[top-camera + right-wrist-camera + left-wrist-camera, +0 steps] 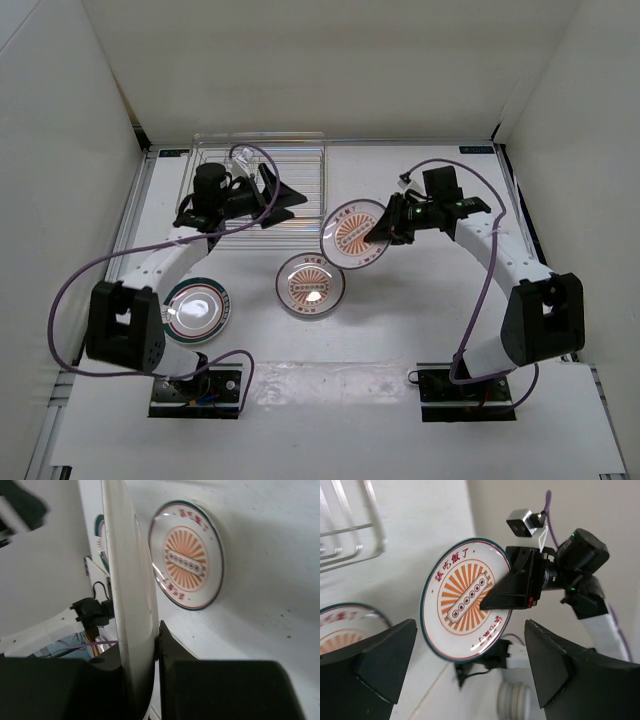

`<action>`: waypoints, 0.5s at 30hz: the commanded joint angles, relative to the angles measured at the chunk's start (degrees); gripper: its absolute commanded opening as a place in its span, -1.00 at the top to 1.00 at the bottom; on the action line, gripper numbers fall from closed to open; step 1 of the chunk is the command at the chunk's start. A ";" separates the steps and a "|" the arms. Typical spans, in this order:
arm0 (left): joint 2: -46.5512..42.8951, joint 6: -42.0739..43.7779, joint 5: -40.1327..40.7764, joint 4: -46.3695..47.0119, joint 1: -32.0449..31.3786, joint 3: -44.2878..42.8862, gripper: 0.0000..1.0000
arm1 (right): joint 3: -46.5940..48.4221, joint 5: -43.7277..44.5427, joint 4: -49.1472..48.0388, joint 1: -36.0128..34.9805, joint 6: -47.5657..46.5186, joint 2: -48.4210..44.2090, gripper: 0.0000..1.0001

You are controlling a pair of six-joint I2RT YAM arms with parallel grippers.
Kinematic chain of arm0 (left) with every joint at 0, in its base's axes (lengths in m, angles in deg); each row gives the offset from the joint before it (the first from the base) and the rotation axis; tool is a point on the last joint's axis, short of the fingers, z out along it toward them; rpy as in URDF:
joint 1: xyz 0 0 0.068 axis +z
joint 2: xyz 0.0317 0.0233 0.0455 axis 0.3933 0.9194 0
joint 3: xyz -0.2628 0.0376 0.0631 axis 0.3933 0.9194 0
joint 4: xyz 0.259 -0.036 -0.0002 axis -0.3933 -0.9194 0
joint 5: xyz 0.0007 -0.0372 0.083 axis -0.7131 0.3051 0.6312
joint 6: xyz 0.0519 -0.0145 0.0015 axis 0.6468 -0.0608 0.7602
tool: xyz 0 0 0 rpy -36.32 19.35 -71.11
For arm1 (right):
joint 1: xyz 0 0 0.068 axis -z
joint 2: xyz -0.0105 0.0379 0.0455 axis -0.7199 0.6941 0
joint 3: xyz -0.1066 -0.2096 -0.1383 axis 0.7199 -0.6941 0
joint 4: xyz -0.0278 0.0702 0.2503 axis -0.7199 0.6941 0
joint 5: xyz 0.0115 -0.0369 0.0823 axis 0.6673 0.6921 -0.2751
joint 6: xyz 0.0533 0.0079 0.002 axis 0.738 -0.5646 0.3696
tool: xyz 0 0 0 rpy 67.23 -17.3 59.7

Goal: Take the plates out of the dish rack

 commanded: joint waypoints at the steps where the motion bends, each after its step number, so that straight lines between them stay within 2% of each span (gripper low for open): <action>1: -11.74 21.40 10.47 -32.11 0.57 -5.94 -1.00 | -0.15 2.39 1.24 -0.12 -3.66 1.14 1.00; 2: -13.93 26.26 15.98 -36.25 0.22 -7.43 -1.00 | 0.02 2.30 1.42 -0.38 -4.71 2.37 1.00; 3: -14.91 28.74 18.13 -44.47 0.22 -7.97 -1.00 | 0.11 2.30 1.51 -1.17 -5.24 2.73 1.00; 4: -18.40 29.55 24.33 -46.38 0.48 -7.97 -1.00 | 0.28 2.56 1.51 -1.53 -5.42 3.87 1.00; 7: -24.29 31.23 29.11 -51.93 2.06 -6.22 -1.00 | 1.51 2.65 1.69 -4.86 -8.22 6.42 1.00; 15: -37.40 28.43 33.35 -61.51 3.47 3.18 -1.00 | 2.04 5.20 0.98 -13.65 -12.19 11.96 1.00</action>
